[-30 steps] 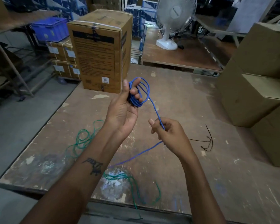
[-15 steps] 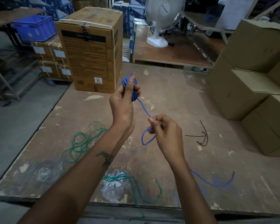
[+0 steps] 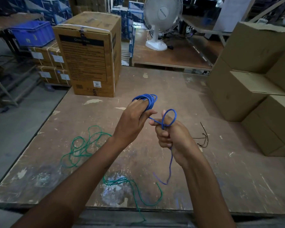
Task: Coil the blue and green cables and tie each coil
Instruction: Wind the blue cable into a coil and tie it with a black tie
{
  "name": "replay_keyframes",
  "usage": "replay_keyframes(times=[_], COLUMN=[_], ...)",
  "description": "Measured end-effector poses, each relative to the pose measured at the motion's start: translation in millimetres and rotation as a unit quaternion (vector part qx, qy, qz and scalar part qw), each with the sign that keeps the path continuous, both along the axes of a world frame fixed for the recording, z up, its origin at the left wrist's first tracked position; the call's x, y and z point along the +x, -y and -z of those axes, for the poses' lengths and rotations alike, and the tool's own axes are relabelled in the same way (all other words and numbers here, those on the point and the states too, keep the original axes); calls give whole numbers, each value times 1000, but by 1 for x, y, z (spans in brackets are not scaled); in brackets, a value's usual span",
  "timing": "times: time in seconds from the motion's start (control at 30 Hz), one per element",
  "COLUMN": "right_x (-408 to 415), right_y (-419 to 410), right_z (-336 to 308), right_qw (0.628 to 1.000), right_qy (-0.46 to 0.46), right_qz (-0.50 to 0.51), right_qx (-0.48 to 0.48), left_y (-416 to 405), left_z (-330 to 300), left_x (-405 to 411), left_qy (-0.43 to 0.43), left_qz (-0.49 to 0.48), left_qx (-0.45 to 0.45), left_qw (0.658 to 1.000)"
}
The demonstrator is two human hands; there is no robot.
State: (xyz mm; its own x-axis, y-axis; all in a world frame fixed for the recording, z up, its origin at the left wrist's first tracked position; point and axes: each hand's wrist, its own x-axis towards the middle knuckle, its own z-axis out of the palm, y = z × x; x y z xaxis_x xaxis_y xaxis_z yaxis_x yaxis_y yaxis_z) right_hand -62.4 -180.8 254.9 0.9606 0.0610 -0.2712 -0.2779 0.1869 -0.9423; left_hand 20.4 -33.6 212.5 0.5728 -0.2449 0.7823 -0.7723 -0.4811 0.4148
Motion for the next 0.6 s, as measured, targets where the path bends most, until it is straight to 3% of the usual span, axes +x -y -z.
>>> replay_keyframes(times=[0.13, 0.3, 0.43, 0.5, 0.6], right_x=[-4, -8, 3, 12, 26], right_y=[18, 53, 69, 68, 59], right_z=[-14, -33, -36, -30, -20], right_qw=[993, 963, 906, 858, 820], right_qy=[-23, 77, 189, 254, 332], right_qz=[-86, -139, -42, 31, 118], right_qx=[-78, -217, -377, -446, -451], left_y=[-3, -17, -30, -31, -28], left_z=[4, 16, 11, 7, 9], left_x=[-3, -4, -10, -18, -29], left_qy=[-49, -100, -109, -106, -134], left_qz=[26, 27, 75, 115, 148], left_qx=[63, 138, 137, 144, 159], left_qw=[996, 985, 982, 977, 967])
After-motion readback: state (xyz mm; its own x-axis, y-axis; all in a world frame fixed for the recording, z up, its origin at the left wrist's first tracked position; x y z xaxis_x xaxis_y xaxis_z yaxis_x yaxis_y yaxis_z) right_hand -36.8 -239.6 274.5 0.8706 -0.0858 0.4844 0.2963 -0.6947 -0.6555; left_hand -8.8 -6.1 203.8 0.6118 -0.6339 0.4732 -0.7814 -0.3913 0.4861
